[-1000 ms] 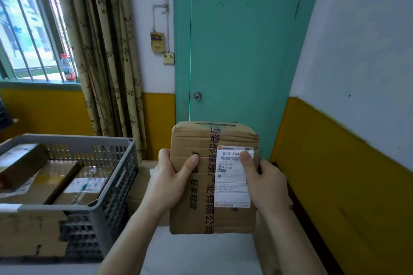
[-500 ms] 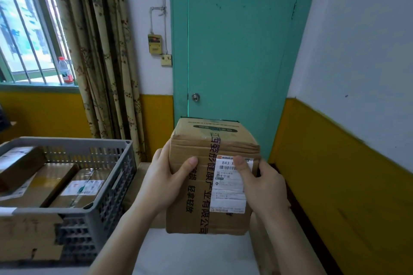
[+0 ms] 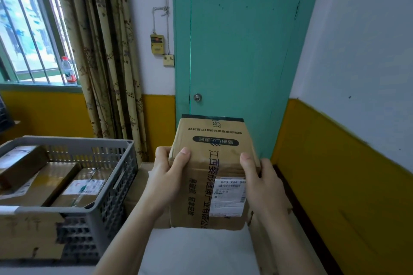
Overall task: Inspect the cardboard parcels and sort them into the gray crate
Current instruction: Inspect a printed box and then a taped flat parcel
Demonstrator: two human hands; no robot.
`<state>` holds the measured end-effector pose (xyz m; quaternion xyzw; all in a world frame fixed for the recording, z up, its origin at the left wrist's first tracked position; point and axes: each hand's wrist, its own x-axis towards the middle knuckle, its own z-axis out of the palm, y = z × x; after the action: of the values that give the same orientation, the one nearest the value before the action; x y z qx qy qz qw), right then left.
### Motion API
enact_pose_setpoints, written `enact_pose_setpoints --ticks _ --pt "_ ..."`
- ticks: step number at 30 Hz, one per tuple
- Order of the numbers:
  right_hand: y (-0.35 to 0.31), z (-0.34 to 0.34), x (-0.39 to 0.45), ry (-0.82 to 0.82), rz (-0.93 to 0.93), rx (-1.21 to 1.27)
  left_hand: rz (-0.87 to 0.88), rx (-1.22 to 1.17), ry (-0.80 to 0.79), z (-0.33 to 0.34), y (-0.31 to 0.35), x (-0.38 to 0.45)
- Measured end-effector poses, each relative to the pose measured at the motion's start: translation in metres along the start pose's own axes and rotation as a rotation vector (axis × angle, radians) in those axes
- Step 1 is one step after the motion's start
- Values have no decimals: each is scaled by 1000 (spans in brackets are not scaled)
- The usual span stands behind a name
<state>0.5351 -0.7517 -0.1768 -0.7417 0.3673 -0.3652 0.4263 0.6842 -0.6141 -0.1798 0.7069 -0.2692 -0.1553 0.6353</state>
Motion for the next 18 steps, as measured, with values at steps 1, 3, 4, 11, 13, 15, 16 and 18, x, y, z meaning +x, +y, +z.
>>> enact_pose_setpoints --ticks 1,3,4,11,13,15,16,18 --pt "1 -1 0 -11 15 7 -4 -1 -5 2 -1 0" --pt "3 -2 1 -41 44 43 -7 -10 -27 3 -3 -1" --pt "4 -3 2 -57 60 71 -11 -20 -40 3 -3 -1" --pt "6 -5 11 -148 119 184 -85 -90 -58 2 7 2" --pt "11 -3 12 -127 109 195 -75 -80 -94 4 4 2" --pt "19 -1 13 -141 111 220 -71 -90 -109 3 -1 2" --pt "21 -2 13 -150 109 229 -70 -98 -124 1 -3 2" --pt "21 -5 16 -167 86 252 -79 -112 -143 -2 -5 4"
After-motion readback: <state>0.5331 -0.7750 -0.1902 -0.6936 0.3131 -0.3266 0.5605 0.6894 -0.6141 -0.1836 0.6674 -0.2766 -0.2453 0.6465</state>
